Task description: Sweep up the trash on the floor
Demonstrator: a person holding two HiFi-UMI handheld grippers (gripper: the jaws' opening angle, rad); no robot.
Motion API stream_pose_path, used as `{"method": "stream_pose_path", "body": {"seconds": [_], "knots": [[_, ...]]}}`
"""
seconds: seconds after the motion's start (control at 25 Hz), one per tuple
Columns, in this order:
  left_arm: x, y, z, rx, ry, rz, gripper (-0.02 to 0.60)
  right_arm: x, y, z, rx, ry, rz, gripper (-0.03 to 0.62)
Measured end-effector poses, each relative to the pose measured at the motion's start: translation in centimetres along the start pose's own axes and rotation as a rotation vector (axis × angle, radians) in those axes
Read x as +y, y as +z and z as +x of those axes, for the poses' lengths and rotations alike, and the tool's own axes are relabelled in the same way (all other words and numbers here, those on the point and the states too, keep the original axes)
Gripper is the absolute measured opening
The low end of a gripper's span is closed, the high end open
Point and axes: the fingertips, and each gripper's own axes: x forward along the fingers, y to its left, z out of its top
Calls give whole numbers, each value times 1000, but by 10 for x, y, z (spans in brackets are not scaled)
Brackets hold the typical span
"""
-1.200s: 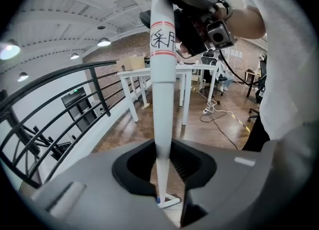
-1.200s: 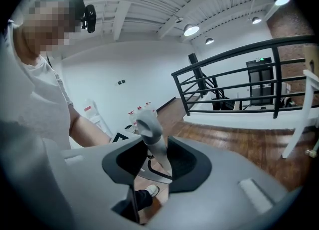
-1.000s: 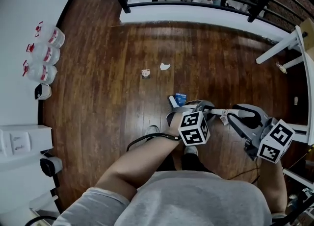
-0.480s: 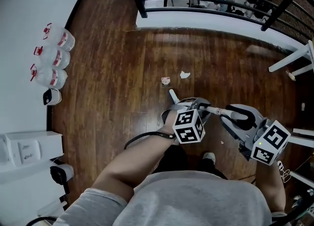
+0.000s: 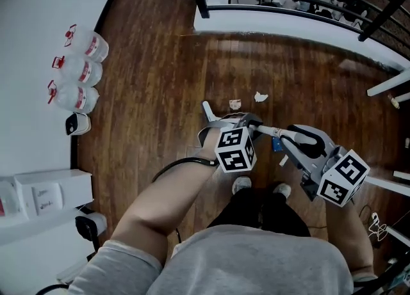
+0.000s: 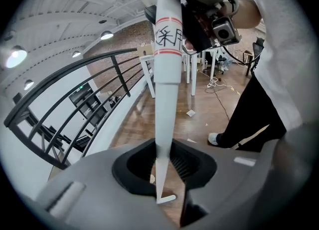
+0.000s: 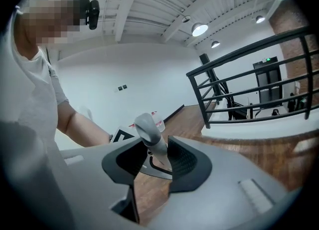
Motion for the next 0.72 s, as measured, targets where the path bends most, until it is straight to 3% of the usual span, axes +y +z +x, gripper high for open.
{"method": "stream_pose_path", "body": {"seconds": [0.28, 0.48, 0.72], "knots": [[12, -20, 34, 68, -40, 22, 83, -34, -24, 13, -11, -25, 10, 126], [15, 8, 70, 62, -70, 52, 81, -68, -29, -12, 26, -85, -34, 120], [12, 56, 108, 41, -84, 72, 81, -111, -30, -61, 22, -143, 1, 110]]}}
